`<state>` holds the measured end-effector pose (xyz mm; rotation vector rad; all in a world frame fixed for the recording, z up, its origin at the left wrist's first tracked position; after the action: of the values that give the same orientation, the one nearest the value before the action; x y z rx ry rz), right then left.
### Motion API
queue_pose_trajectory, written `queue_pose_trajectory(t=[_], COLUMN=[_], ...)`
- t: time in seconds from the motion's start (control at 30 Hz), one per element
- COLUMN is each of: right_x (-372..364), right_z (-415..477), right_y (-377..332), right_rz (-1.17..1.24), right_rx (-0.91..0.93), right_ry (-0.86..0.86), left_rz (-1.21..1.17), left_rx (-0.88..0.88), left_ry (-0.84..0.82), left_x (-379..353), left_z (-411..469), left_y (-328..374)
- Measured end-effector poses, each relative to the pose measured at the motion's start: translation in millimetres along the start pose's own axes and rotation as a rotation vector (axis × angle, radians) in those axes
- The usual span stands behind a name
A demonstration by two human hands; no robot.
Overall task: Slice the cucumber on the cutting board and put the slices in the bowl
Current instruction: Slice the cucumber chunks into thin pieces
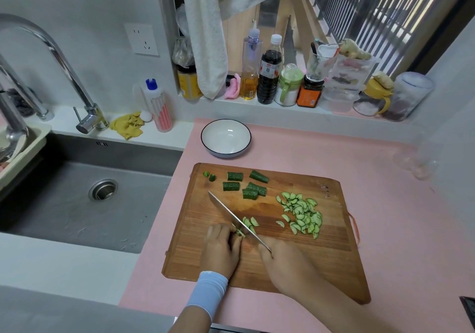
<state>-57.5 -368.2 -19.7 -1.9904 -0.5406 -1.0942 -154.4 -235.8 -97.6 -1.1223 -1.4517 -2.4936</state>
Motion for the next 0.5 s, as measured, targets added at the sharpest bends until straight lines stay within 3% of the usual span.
queue_pose_trajectory(t=[0.23,0.4,0.5], right_x=[12.9,37.2,51.2], right_z=[2.4,2.3,2.2], right_y=[13.0,30.3,39.8], right_rz=[0.004,-0.074,-0.212], right_rx=[-0.025,-0.022,0.012], right_ry=[0.041,0.127,0.178], left_rz=[0.010,-0.115,-0.278], left_rx=[0.022,0.101,0.216], left_ry=[-0.055,-0.240,-0.081], left_x=[-9.1,-12.1,18.9], left_z=[11.1,24.4,33.8], left_y=[-4.9,2.4,1.1])
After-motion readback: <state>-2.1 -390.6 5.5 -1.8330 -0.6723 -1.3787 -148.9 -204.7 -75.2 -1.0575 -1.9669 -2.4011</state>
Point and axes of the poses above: each hand's wrist, its own z-axis towards the middle knuckle, its own x-axis out of the back of the hand, y = z × x, the point moved 8 cm from there along z, towards the middle knuckle, and after that the axes turned 7 degrees about -z, right-handed, at the moved point
